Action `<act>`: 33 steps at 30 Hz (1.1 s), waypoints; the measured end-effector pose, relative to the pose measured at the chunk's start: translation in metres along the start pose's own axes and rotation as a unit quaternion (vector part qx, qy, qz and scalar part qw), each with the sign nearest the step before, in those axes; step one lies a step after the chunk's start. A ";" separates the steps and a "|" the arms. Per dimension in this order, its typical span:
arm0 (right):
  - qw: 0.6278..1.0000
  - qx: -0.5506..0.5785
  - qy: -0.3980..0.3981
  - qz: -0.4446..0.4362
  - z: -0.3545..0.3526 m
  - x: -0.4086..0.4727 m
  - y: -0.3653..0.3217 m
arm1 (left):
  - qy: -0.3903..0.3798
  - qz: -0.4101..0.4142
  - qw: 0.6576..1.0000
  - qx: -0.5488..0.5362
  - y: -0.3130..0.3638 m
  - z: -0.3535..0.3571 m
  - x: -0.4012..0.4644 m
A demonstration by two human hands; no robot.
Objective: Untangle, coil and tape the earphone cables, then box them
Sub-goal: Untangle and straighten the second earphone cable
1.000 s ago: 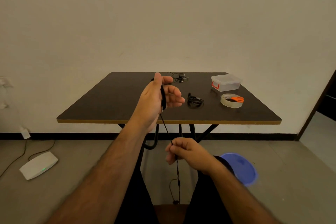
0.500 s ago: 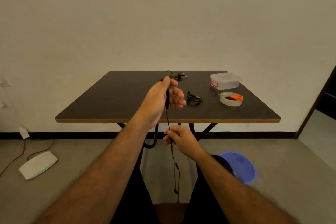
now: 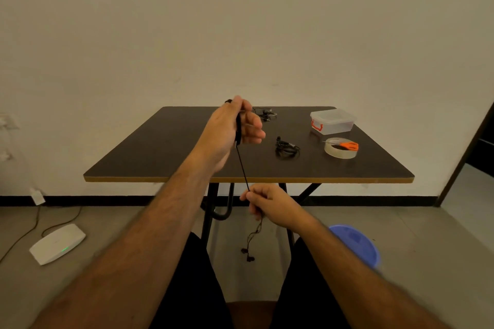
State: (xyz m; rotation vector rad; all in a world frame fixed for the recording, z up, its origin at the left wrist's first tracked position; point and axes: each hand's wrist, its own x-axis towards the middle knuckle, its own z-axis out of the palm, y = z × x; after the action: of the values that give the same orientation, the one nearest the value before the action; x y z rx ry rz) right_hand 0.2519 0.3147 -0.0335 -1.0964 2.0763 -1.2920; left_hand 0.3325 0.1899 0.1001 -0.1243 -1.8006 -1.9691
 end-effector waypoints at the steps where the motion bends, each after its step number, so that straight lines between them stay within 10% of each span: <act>1: 1.000 -0.002 -0.018 -0.008 -0.004 -0.006 -0.008 | 0.009 0.015 1.000 0.015 0.005 -0.002 0.004; 8: 0.989 -0.081 -0.059 -0.111 -0.039 -0.052 -0.085 | 0.031 0.041 0.989 0.137 0.002 -0.010 0.010; 14: 0.951 -0.242 0.068 -0.179 -0.076 -0.054 -0.122 | -0.074 -0.030 0.964 0.254 -0.020 -0.002 -0.008; 26: 0.969 0.120 0.083 -0.201 -0.105 -0.012 -0.088 | -0.270 -0.213 0.932 -0.113 -0.026 0.020 -0.025; 33: 0.966 0.202 0.068 -0.149 -0.073 -0.008 -0.052 | -0.212 -0.169 0.947 -0.171 -0.008 0.026 -0.012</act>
State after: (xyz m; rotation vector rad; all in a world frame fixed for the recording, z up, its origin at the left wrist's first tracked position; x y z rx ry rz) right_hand 0.2248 0.3470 0.0460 -1.1842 1.6653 -1.8841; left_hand 0.3339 0.2182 0.0916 -0.4023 -1.7980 -2.6603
